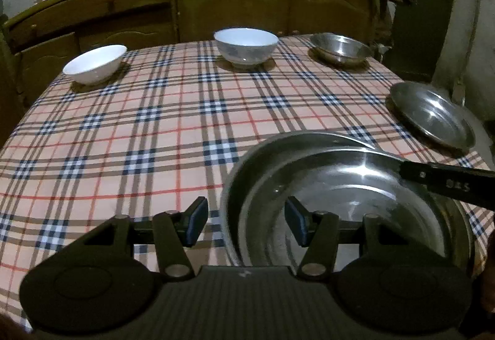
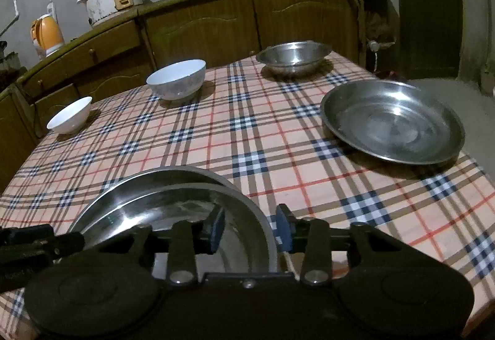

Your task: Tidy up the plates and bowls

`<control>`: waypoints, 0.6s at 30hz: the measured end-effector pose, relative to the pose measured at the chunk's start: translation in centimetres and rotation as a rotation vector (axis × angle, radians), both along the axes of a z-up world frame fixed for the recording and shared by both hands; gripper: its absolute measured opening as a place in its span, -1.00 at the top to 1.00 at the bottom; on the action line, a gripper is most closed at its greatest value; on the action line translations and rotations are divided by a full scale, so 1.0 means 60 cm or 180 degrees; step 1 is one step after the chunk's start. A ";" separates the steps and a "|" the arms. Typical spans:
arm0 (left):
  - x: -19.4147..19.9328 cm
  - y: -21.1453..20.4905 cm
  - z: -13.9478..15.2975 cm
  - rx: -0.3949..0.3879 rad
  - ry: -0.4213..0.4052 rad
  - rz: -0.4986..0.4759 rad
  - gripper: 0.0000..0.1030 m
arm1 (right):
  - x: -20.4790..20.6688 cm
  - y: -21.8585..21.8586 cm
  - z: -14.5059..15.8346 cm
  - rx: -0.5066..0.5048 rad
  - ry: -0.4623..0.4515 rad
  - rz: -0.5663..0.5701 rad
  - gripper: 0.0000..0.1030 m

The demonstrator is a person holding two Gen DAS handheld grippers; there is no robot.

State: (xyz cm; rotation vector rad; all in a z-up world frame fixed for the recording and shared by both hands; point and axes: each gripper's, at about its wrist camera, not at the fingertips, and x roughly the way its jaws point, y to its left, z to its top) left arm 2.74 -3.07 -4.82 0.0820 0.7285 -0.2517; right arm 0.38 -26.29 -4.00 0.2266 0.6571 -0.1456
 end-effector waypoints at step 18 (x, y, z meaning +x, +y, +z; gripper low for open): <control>-0.027 0.025 0.032 -0.0175 -0.0168 0.0033 -0.29 | -0.147 0.054 0.071 -0.0023 0.0134 0.1146 -0.16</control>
